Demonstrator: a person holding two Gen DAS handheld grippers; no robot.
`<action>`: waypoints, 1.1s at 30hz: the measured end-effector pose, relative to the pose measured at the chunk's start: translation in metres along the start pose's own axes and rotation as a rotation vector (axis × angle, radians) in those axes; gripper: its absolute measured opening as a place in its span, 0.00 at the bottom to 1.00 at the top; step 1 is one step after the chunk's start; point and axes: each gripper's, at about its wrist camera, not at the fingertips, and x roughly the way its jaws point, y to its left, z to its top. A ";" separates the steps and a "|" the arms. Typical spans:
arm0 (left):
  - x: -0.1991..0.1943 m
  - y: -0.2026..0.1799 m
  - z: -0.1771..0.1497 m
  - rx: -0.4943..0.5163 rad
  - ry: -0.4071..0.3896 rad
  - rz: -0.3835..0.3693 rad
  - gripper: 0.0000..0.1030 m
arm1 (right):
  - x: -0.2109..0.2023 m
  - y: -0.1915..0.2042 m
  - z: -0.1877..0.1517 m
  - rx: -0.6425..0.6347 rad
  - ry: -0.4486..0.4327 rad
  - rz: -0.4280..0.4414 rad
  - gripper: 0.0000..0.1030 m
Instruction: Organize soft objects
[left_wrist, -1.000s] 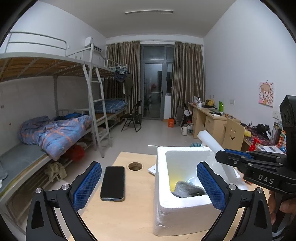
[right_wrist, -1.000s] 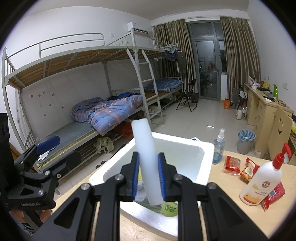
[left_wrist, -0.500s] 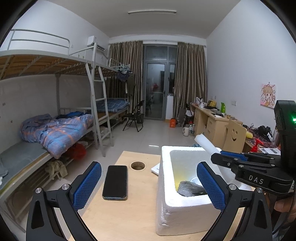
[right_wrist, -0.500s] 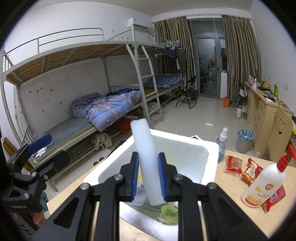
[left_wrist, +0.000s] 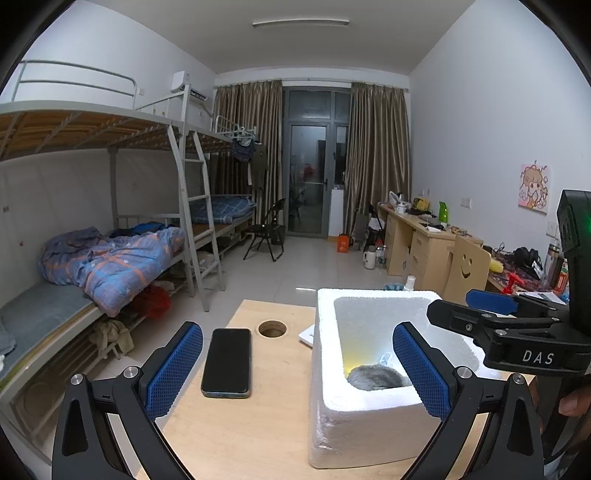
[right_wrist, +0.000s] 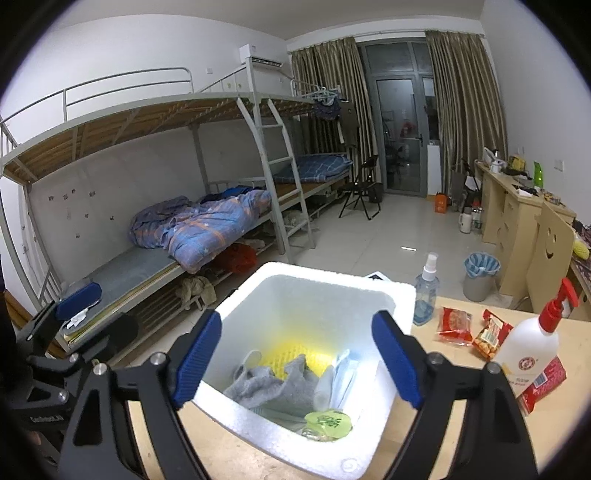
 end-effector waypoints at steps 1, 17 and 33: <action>0.001 0.000 0.000 -0.002 0.001 -0.002 1.00 | -0.001 0.000 0.000 -0.003 0.000 -0.005 0.86; 0.003 -0.037 0.001 0.017 -0.003 -0.056 1.00 | -0.038 -0.023 -0.010 0.029 -0.052 -0.074 1.00; 0.011 -0.095 -0.001 0.057 0.001 -0.161 1.00 | -0.090 -0.061 -0.029 0.067 -0.106 -0.166 1.00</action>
